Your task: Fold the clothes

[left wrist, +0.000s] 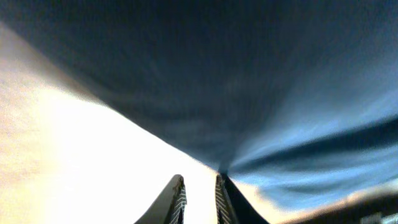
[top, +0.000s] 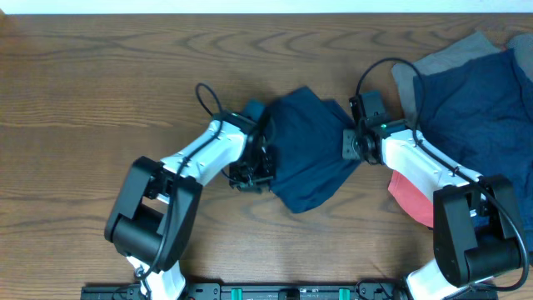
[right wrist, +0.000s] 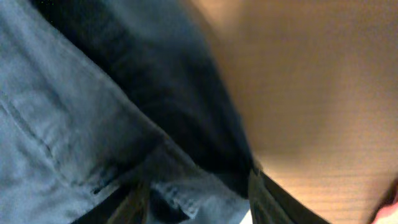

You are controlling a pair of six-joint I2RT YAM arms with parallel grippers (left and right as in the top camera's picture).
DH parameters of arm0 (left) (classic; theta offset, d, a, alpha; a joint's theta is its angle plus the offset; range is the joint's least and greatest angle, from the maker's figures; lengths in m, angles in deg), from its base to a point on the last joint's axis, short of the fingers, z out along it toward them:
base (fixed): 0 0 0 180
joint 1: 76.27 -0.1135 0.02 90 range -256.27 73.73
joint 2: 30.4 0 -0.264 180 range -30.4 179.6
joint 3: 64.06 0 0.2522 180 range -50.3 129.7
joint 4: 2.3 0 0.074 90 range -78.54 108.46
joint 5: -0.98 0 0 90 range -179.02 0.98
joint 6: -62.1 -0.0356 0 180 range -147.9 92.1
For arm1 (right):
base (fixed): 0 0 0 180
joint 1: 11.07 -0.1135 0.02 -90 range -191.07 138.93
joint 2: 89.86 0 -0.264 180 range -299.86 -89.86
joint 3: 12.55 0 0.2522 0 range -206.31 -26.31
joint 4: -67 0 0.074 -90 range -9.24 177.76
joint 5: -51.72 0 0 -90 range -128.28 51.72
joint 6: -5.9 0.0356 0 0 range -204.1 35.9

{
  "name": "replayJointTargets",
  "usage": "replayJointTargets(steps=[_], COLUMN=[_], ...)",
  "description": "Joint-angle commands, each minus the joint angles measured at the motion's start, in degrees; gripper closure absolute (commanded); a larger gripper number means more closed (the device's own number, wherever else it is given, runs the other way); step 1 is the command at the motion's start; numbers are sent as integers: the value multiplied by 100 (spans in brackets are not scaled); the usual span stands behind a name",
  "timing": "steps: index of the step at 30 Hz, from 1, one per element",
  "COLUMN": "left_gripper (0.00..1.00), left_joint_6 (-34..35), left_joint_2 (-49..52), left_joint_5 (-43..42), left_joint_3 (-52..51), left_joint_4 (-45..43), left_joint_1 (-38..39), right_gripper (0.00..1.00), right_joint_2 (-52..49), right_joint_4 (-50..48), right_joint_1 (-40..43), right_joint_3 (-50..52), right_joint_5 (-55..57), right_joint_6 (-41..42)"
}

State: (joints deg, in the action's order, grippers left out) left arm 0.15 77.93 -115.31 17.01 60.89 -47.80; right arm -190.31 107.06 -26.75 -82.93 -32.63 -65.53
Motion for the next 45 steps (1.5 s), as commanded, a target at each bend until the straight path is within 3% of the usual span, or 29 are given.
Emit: replayJointTargets(steps=[1, 5, 8, 9, 10, 11, 12, 16, 21, 26, 29, 34, 38, 45], left_gripper=[81, 81, 80, 69, 46, 33, 26, 17, 14, 15, 22, 44, 75, 74], left_joint_6=[-59, -138, -151, -179, -269, -389, -514, -1482, -1711, -1685, -1683, -1683, -1641, -1495], left_joint_2=[17, -374, -874, -1060, -1220, -1401, -1545, -1777, -1401, -664, -219, 188, 208, 208], left_joint_5=[-181, -52, 702, 1132, 1475, 1867, 2146, 2396, 2197, 992, 498, 225, 223, -162], left_joint_3=[44, 48, 140, 195, 227, 243, 243, 243, 243, 243, 243, 240, 234, 229], left_joint_4=[260, 431, 400, 315, 179, -70, -341, -1679, -2658, -2852, -2667, -2000, -1049, 612], left_joint_1=[240, 313, 133, 44, -44, -157, -254, -721, -1263, -1620, -1644, -1513, -1388, -1086], right_gripper=[50, 50, 50, 49, 48, 48, 47, 43, 42, 43, 43, 45, 46, 44], right_joint_2=[-48, 44, 299, 433, 579, 713, 872, 1338, 1410, 1209, 981, 411, -44, -595], right_joint_4=[-286, -11, 299, 404, 507, 601, 719, 1185, 1655, 1759, 1700, 1506, 1237, 584], right_joint_1=[7, 9, 11, 11, 11, 11, 7, 7, 7, -55, -127, -280, -330, -125], right_joint_3=[-66, -258, -282, -282, -282, -282, -282, -282, -267, -188, -186, -184, -184, -184], right_joint_5=[343, 184, 181, 155, 96, 7, -136, -699, -1069, -1106, -1137, -1176, -1147, -267], right_joint_6=[-192, -192, -190, -186, -184, -186, -188, -177, 122, 398, 398, 391, 389, 345])
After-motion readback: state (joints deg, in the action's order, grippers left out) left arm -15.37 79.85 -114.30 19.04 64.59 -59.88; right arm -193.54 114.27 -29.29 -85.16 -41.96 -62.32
